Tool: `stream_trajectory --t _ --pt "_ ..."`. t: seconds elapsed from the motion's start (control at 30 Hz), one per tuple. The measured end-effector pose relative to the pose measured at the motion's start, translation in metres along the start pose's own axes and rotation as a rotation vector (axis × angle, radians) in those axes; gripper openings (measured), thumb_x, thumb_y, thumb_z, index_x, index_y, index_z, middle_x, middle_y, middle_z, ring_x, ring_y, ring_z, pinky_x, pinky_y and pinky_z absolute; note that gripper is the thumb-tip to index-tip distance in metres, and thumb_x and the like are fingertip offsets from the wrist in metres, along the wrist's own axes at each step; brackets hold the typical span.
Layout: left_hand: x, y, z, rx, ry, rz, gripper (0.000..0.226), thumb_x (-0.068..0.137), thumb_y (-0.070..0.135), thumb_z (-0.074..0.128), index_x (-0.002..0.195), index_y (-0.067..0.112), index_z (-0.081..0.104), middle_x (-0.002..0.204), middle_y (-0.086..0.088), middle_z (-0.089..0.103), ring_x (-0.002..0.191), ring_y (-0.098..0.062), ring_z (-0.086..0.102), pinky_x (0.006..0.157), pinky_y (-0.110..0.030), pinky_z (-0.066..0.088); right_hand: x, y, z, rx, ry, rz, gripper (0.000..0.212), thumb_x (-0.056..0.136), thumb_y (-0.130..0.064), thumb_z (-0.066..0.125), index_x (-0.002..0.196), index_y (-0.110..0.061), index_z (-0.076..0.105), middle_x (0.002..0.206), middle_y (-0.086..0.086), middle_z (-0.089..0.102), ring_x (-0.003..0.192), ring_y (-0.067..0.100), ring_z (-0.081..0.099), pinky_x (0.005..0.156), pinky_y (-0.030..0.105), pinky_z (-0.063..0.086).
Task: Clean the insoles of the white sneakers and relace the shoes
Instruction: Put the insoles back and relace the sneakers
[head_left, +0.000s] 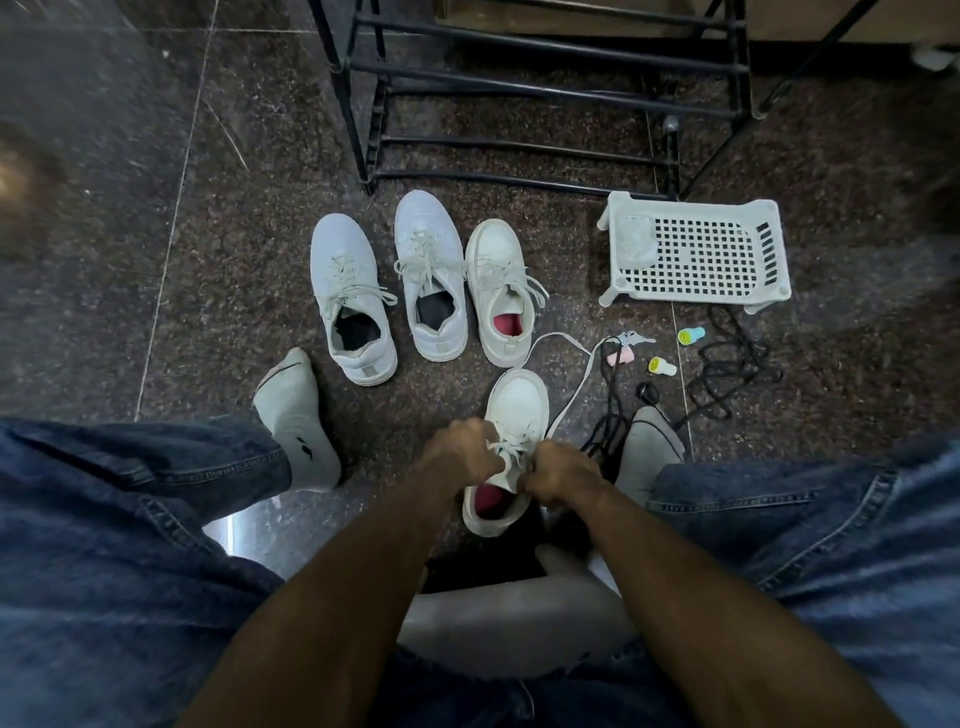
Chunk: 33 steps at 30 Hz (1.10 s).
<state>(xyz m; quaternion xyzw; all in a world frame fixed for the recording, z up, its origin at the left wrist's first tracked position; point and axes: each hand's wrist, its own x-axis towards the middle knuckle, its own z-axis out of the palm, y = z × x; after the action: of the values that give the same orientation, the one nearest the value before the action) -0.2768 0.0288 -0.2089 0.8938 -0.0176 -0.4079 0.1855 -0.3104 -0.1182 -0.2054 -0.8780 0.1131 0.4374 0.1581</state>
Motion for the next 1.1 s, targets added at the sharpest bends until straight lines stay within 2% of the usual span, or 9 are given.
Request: stream_trajectory --t 0.1,0.3,0.43,0.53,0.6,0.73,0.83,0.97,1.1 --pt "-0.003 -0.004 0.004 0.068 -0.102 -0.07 0.052 0.073 0.035 0.072 0.115 0.008 0.061 0.119 -0.014 0.064 0.102 -0.03 0.064 0.08 -0.031 0.051 -0.001 -0.002 0.003 -0.135 -0.06 -0.066 0.047 0.076 -0.045 0.068 0.115 -0.018 0.063 0.12 0.01 0.064 0.111 0.028 0.061 0.087 0.033 0.048" --pt "-0.008 -0.019 0.002 0.025 -0.124 -0.151 0.054 0.077 0.035 0.068 0.121 0.006 0.054 0.121 -0.015 0.06 0.106 -0.029 0.061 0.074 -0.029 0.045 0.002 -0.011 0.003 -0.127 -0.001 -0.16 0.041 0.08 -0.046 0.064 0.11 -0.018 0.063 0.117 0.012 0.065 0.108 0.03 0.062 0.084 0.033 0.047" --pt "-0.002 -0.028 -0.013 -0.15 -0.197 -0.185 0.033 0.077 0.027 0.067 0.092 -0.002 0.068 0.08 -0.013 0.074 0.075 -0.029 0.072 0.063 -0.031 0.057 0.005 -0.017 -0.005 -0.03 0.118 -0.189 0.032 0.081 -0.047 0.064 0.102 -0.023 0.059 0.108 0.01 0.068 0.104 0.031 0.062 0.082 0.034 0.047" --pt "0.004 -0.034 -0.017 -0.187 -0.198 -0.163 0.029 0.078 0.026 0.069 0.085 -0.002 0.072 0.072 -0.012 0.073 0.062 -0.024 0.068 0.056 -0.025 0.051 0.006 -0.022 -0.008 0.03 0.14 -0.222 0.04 0.082 -0.043 0.064 0.115 -0.027 0.048 0.116 0.007 0.065 0.107 0.031 0.06 0.087 0.037 0.047" --pt "0.005 -0.038 -0.016 -0.202 -0.259 -0.147 0.033 0.078 0.028 0.073 0.09 -0.002 0.072 0.076 -0.016 0.073 0.061 -0.024 0.064 0.059 -0.027 0.049 0.008 -0.024 -0.008 -0.015 0.088 -0.258 0.037 0.086 -0.039 0.062 0.119 -0.026 0.052 0.123 0.006 0.061 0.112 0.031 0.058 0.089 0.036 0.045" --pt "0.0 -0.041 -0.016 -0.065 -0.35 -0.044 0.036 0.075 0.026 0.075 0.092 -0.006 0.07 0.084 -0.019 0.069 0.074 -0.028 0.063 0.063 -0.029 0.045 0.01 -0.023 -0.01 -0.077 0.088 -0.247 0.026 0.086 -0.04 0.064 0.106 -0.025 0.059 0.117 0.007 0.065 0.11 0.03 0.06 0.087 0.035 0.046" --pt "0.002 -0.046 -0.017 -0.012 -0.313 0.006 0.022 0.083 0.017 0.073 0.095 -0.002 0.07 0.08 -0.008 0.065 0.074 -0.021 0.06 0.067 -0.03 0.048 0.01 -0.018 -0.021 -0.115 0.058 -0.246 0.023 0.084 -0.046 0.068 0.088 -0.025 0.061 0.105 0.005 0.068 0.101 0.028 0.062 0.078 0.03 0.044" --pt "0.0 -0.05 -0.042 0.129 -0.329 0.051 0.021 0.088 0.014 0.065 0.102 -0.001 0.071 0.095 -0.016 0.069 0.085 -0.027 0.062 0.072 -0.031 0.049 0.009 -0.007 -0.044 -0.198 -0.036 -0.276 0.026 0.085 -0.038 0.067 0.069 -0.021 0.057 0.08 -0.001 0.062 0.082 0.021 0.06 0.068 0.025 0.039" --pt "-0.003 -0.059 -0.063 0.39 -0.264 -0.013 0.009 0.074 0.024 0.071 0.08 0.018 0.068 0.089 -0.005 0.068 0.085 -0.025 0.064 0.084 -0.035 0.053 0.01 0.002 -0.066 -0.3 -0.045 -0.231 0.026 0.08 -0.03 0.068 0.06 -0.022 0.054 0.077 -0.005 0.058 0.08 0.02 0.058 0.066 0.025 0.036"
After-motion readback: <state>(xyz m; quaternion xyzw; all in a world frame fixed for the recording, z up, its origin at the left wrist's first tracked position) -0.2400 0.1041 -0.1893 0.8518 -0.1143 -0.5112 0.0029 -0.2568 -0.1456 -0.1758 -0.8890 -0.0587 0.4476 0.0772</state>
